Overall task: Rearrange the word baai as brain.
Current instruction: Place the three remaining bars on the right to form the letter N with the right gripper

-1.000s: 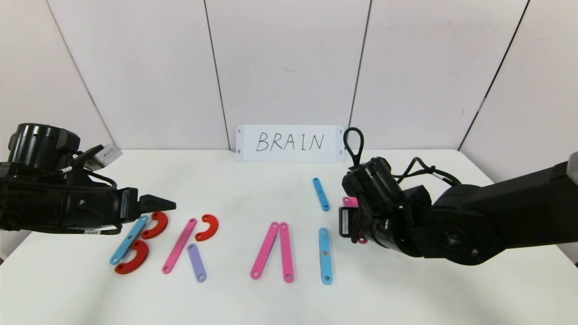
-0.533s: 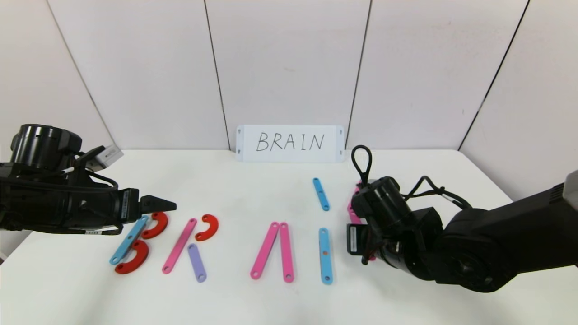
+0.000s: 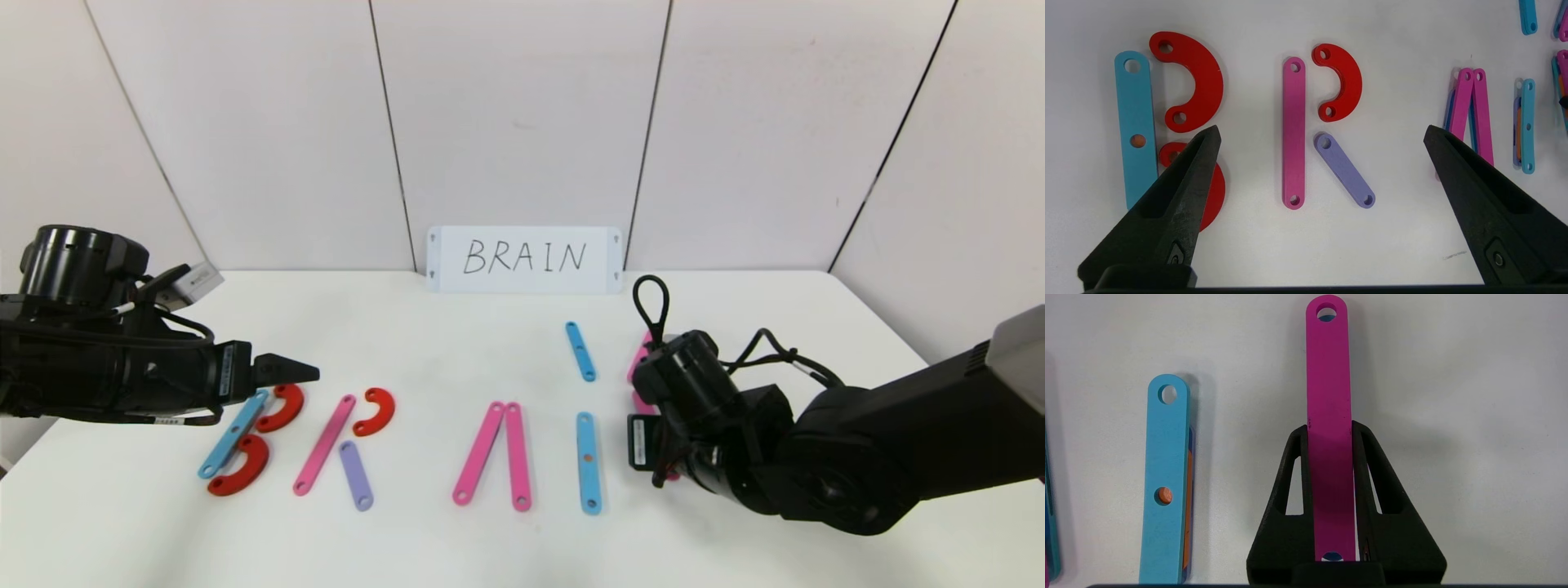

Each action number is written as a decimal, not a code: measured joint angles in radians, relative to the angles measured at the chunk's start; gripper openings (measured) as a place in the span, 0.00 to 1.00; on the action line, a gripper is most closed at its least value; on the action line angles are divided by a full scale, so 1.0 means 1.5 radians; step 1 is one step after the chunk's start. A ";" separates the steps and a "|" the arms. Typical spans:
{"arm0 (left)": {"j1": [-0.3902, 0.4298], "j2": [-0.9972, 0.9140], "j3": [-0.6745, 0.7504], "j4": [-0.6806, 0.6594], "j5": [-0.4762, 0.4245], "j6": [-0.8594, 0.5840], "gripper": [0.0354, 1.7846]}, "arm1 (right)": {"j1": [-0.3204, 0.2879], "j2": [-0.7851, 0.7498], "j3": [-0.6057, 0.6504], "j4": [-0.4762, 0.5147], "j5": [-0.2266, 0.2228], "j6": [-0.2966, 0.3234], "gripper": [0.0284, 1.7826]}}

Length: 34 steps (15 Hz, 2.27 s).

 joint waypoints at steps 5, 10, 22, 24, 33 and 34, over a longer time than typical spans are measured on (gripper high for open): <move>0.000 0.003 0.000 0.000 0.000 0.001 0.97 | -0.002 0.004 -0.001 0.000 0.000 0.000 0.30; -0.001 0.007 0.000 0.000 0.000 0.001 0.97 | -0.003 0.002 0.002 0.000 0.000 0.001 0.75; 0.000 0.007 -0.001 0.000 0.000 0.000 0.97 | -0.031 0.002 -0.032 0.003 -0.001 -0.036 0.98; 0.000 0.007 -0.001 0.000 0.000 0.000 0.97 | -0.042 0.003 -0.064 0.003 0.004 -0.082 0.98; -0.001 0.007 0.000 0.000 0.000 0.001 0.97 | -0.067 0.111 -0.316 0.029 0.079 -0.240 0.98; -0.001 0.007 0.000 0.000 0.000 0.001 0.97 | -0.072 0.135 -0.346 0.033 0.081 -0.244 0.98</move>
